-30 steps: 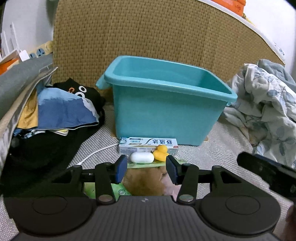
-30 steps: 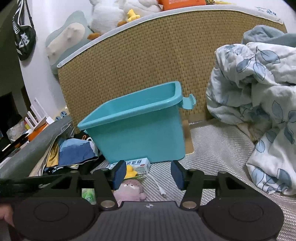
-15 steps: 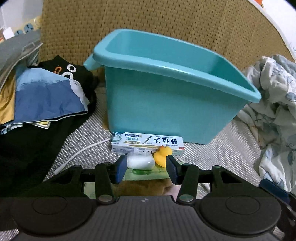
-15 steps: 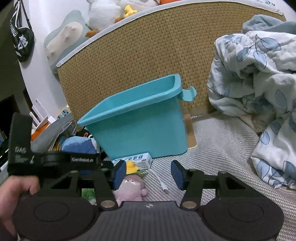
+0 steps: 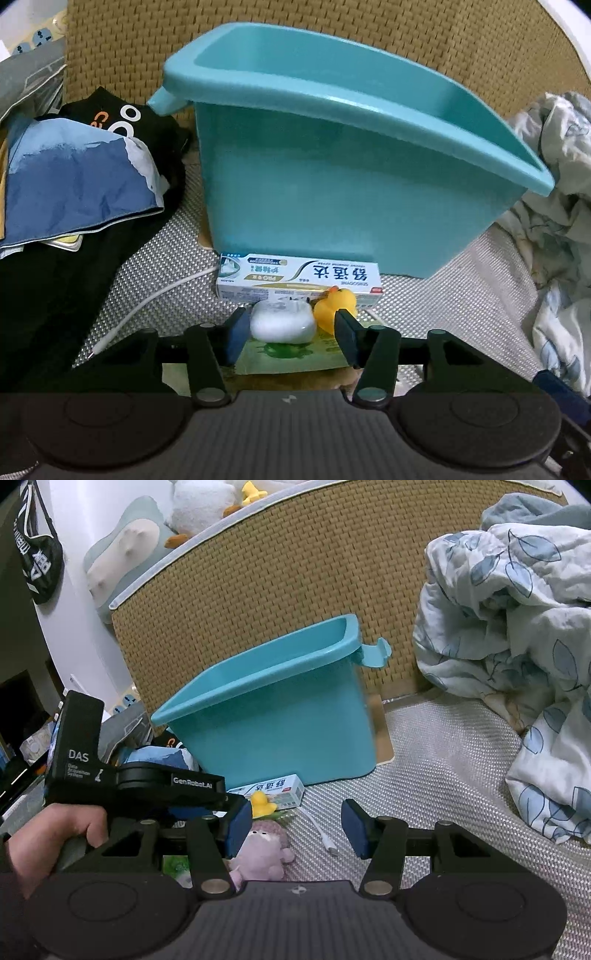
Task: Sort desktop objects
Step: 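Move the left gripper to the white oval case by the toothpaste box, then close the left gripper on the white oval case and lift it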
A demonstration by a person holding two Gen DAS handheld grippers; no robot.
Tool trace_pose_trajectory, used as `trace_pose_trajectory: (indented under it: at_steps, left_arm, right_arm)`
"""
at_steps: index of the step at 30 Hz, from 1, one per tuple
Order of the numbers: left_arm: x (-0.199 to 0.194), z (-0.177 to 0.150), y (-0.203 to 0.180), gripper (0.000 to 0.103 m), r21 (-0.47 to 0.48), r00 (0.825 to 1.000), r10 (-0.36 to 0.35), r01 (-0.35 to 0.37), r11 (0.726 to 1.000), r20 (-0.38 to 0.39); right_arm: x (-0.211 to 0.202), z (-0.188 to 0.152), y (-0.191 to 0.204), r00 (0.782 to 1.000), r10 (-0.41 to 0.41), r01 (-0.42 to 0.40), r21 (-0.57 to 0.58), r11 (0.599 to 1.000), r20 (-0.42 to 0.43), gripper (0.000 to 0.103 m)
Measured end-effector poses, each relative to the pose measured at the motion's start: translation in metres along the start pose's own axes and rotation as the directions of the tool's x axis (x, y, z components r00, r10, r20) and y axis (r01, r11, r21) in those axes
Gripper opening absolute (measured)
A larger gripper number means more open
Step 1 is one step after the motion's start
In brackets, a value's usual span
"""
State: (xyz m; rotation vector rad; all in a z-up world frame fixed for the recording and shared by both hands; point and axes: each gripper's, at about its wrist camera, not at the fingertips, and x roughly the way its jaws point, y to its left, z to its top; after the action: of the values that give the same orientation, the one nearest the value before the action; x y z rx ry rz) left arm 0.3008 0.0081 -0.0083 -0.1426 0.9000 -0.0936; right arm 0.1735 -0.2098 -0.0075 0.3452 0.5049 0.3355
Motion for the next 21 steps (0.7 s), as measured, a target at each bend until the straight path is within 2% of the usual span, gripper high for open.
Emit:
trace_pose_trajectory:
  at_steps: [2, 12, 14, 15, 21]
  left_arm:
    - [0.005, 0.0, 0.0, 0.056, -0.001, 1.0, 0.004, -0.004, 1.0, -0.021]
    - [0.015, -0.004, 0.0, 0.058, -0.018, 0.999, 0.034, -0.034, 0.999, -0.002]
    - [0.016, -0.005, 0.003, 0.055, -0.036, 0.999, 0.039, -0.038, 0.999, 0.001]
    - [0.015, -0.006, 0.004, 0.048, -0.042, 0.999, 0.036, -0.036, 0.998, -0.003]
    - [0.003, -0.01, 0.002, 0.047, -0.023, 0.999, 0.046, -0.046, 0.999, 0.023]
  right_arm:
    - [0.0, 0.0, 0.0, 1.0, -0.001, 0.001, -0.001, 1.0, 0.0, 0.058]
    - [0.002, -0.001, -0.002, 1.0, -0.005, 0.005, 0.009, 1.0, -0.012, 0.058]
    - [0.002, -0.002, -0.002, 1.0, -0.006, 0.007, 0.01, 1.0, -0.012, 0.058]
    - [0.002, -0.002, -0.002, 1.0, -0.007, 0.007, 0.01, 1.0, -0.011, 0.058]
    - [0.002, -0.002, -0.003, 1.0, -0.006, 0.006, 0.015, 1.0, -0.016, 0.058]
